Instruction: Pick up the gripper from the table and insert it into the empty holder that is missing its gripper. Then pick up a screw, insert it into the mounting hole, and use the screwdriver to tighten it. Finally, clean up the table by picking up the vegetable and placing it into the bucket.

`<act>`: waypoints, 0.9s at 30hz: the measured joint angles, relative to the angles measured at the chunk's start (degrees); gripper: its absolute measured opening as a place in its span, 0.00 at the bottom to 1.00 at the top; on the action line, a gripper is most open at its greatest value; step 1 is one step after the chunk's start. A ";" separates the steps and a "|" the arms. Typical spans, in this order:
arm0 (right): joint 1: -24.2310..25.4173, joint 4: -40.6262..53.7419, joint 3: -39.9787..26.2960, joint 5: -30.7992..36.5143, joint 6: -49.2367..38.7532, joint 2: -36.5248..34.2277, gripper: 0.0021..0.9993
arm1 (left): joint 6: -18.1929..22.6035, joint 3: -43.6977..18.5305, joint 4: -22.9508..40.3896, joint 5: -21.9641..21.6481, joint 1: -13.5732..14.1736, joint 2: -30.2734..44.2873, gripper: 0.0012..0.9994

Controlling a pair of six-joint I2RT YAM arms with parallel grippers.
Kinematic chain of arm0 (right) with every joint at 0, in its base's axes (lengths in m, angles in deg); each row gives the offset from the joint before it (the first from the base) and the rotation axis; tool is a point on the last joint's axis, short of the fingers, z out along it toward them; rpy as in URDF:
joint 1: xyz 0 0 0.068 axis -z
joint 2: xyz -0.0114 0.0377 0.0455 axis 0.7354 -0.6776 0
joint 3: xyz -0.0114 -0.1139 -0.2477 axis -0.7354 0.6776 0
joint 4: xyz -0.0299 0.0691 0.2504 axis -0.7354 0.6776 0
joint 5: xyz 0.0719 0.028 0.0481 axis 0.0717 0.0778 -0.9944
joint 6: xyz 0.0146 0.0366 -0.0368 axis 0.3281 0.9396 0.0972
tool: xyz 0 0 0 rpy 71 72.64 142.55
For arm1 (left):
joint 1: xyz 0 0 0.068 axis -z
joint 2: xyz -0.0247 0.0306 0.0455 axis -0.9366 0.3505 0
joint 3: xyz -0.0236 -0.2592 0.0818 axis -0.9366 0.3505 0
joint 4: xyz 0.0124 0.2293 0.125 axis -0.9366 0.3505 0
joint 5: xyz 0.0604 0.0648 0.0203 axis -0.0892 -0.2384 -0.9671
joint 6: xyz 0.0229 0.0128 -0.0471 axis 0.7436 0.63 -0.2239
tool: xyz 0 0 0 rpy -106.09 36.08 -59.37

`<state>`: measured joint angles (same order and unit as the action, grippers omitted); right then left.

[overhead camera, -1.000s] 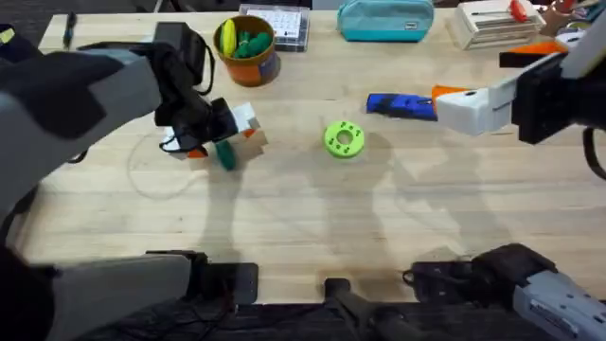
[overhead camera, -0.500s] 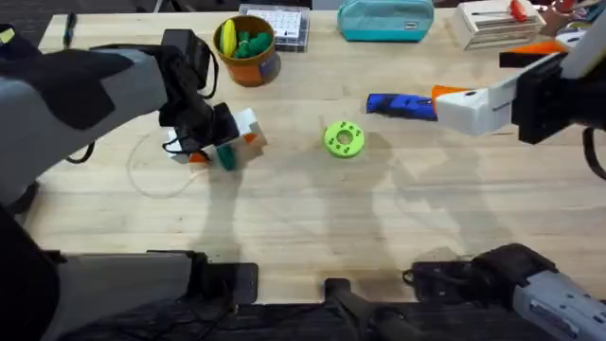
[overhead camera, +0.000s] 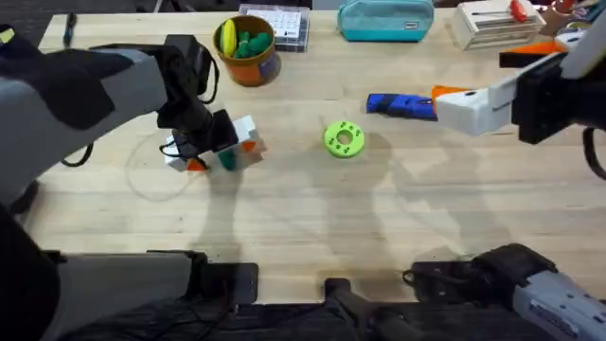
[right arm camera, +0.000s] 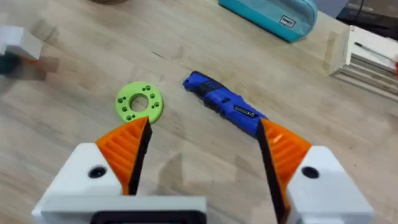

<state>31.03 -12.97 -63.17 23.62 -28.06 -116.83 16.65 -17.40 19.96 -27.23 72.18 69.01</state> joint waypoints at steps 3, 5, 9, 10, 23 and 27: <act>0.00 -0.01 0.00 0.00 0.01 0.00 0.98 | 0.00 0.00 0.04 -1.03 0.00 0.00 1.00; 0.00 -0.01 0.00 -0.01 0.01 0.00 0.98 | 0.00 0.00 -0.25 -1.23 0.00 0.00 1.00; 0.00 -0.01 0.00 0.00 0.01 0.00 0.98 | 0.00 0.00 -0.77 -1.44 0.00 0.00 1.00; 0.00 0.00 0.00 0.00 0.01 0.00 0.98 | 0.00 0.00 -0.76 -1.44 0.00 0.00 1.00; 0.00 0.00 0.00 0.01 0.01 0.00 0.98 | 0.00 0.00 -0.76 -1.44 0.00 0.00 1.00; 0.00 0.00 0.00 -0.01 0.01 -0.02 0.98 | 0.00 0.00 -0.76 -1.44 0.00 0.00 1.00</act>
<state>31.03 -12.97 -63.17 23.61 -28.05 -116.85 16.65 -17.40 19.21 -28.67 72.18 69.01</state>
